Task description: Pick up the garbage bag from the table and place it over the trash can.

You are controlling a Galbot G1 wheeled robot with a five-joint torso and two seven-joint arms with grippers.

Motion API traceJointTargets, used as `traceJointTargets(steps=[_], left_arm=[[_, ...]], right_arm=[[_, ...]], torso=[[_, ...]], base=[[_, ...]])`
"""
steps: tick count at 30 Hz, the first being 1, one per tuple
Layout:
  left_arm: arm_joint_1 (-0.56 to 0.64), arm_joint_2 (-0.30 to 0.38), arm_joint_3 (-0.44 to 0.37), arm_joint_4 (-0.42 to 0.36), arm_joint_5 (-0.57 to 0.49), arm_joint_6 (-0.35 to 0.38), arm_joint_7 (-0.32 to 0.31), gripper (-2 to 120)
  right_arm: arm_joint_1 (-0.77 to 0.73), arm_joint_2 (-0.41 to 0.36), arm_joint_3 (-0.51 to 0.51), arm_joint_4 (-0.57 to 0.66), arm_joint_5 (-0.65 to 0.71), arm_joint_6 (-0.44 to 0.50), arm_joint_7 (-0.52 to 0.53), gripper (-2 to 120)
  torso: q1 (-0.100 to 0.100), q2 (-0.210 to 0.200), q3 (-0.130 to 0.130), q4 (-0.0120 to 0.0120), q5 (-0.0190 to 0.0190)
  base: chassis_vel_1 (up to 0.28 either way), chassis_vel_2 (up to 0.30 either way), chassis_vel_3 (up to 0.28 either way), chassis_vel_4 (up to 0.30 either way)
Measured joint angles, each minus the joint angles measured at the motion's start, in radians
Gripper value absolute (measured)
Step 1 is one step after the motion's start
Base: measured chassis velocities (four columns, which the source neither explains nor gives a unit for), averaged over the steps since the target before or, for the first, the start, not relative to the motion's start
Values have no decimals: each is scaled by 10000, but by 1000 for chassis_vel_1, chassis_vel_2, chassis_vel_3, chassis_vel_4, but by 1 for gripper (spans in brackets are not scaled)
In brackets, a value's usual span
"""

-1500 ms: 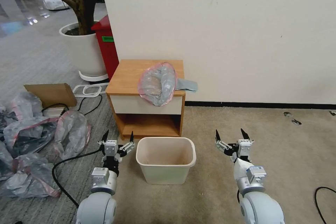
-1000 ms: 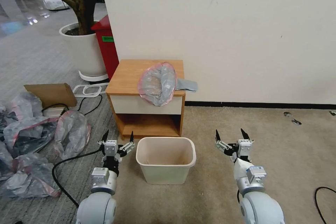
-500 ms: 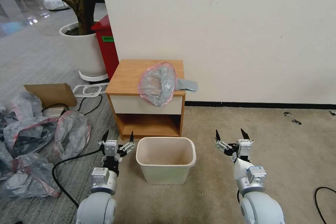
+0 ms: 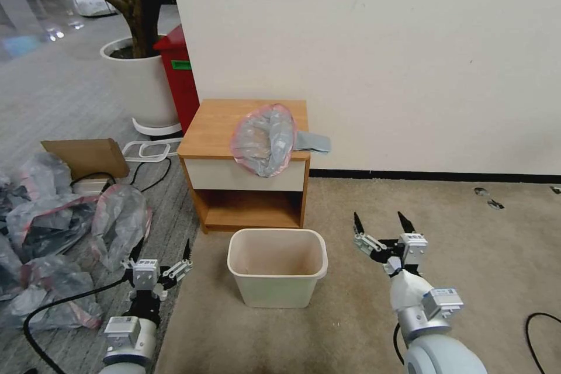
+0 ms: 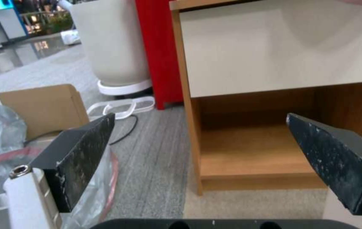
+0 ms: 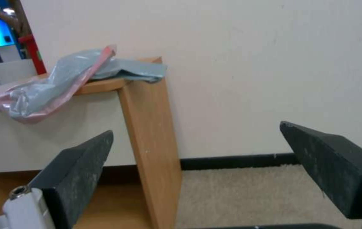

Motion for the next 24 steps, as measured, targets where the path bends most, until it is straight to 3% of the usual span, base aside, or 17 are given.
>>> traceJointTargets(steps=[6,10,12,15,16,19,24], left_arm=[[-41,109,2,171,-124,-287,-1,100],[-138,496,-71,235,-82,-391,-157,100],[-138,528,-92,227,-60,-391,-241,100],[-36,532,-161,63,12,-392,-437,100],[-36,532,-161,63,12,-392,-437,100],[105,402,-177,-17,252,-451,-593,100],[287,294,-177,-159,474,-461,-670,100]], right_arm=[[331,-205,-224,-354,1230,20,29,100],[1282,-672,-852,-967,3829,-10,183,100],[1484,-712,-988,-1107,4364,-9,190,100],[2306,-801,-1497,-1589,6753,23,247,100],[2306,-801,-1497,-1589,6753,23,247,100],[3201,-737,-1868,-2201,8901,135,393,100],[4305,-334,-2067,-3175,9922,410,429,100]], torso=[[0,0,1,0,2],[0,1,1,0,2],[0,0,1,0,3],[0,-1,2,2,3],[0,-1,2,2,3],[0,-1,2,1,0],[0,-1,2,2,1]], base=[[0,0,0,0],[0,0,0,0],[0,0,0,0],[0,0,0,0],[0,0,0,0],[0,0,0,0],[0,0,0,0]])
